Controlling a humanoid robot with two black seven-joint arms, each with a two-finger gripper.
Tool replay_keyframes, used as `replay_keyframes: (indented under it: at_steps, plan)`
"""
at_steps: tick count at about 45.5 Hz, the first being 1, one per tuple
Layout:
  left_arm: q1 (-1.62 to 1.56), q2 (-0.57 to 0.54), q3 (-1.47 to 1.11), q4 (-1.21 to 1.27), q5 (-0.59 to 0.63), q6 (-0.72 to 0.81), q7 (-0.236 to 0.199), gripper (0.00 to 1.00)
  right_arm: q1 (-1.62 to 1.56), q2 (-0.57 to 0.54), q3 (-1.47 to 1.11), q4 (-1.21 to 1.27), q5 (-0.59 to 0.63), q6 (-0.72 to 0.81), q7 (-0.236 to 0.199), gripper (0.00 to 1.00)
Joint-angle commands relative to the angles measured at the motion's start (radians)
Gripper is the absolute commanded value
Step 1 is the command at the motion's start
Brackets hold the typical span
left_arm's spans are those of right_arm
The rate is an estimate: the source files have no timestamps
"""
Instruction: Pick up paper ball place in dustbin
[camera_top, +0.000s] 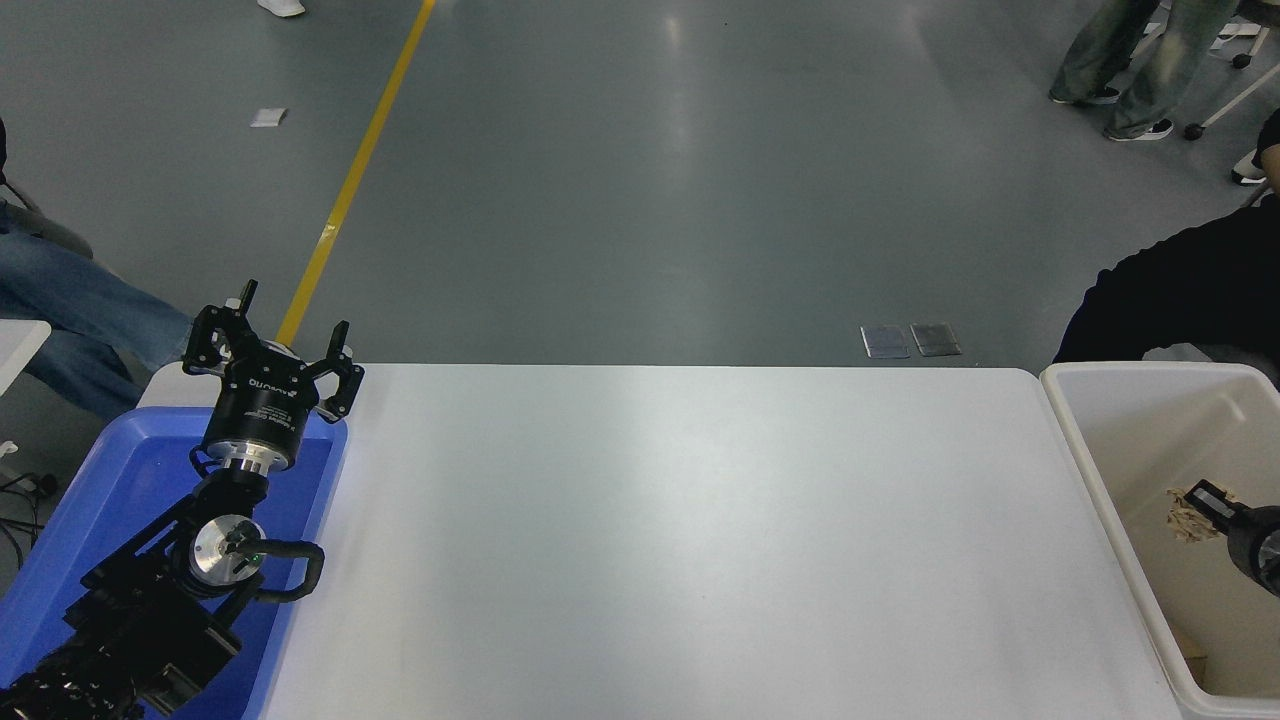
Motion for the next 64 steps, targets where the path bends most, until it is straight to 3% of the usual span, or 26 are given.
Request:
replay_keyframes:
  at_steps: [1, 19, 27, 33, 44, 51, 64]
  plan:
    - [0.000, 0.000, 0.000, 0.000, 0.000, 0.001, 0.000, 0.98, 0.011, 0.001, 0.006, -0.012, 0.007, -0.009, 0.000, 1.00]
    - [-0.002, 0.000, 0.002, 0.000, 0.000, 0.000, 0.002, 0.98, 0.148, -0.037, -0.008, 0.043, -0.003, 0.003, 0.000, 1.00]
    - [-0.002, 0.000, 0.002, -0.001, 0.000, 0.000, 0.002, 0.98, 0.435, -0.125, -0.112, 0.301, -0.011, 0.014, 0.002, 1.00]
    - [-0.002, 0.000, 0.002, 0.000, 0.000, 0.000, 0.002, 0.98, 0.696, -0.126, -0.313, 0.502, -0.011, 0.020, 0.002, 1.00]
    - [-0.002, 0.000, 0.002, -0.001, 0.000, 0.000, 0.002, 0.98, 1.030, -0.016, -0.477, 0.720, -0.011, 0.165, 0.002, 1.00]
    - [-0.002, 0.000, 0.002, 0.000, 0.000, 0.000, 0.002, 0.98, 1.188, 0.053, -0.486, 0.815, -0.013, 0.348, 0.002, 1.00]
    - [-0.002, 0.000, 0.002, 0.000, 0.000, 0.000, 0.002, 0.98, 1.458, 0.197, -0.479, 1.037, -0.085, 0.500, 0.002, 1.00]
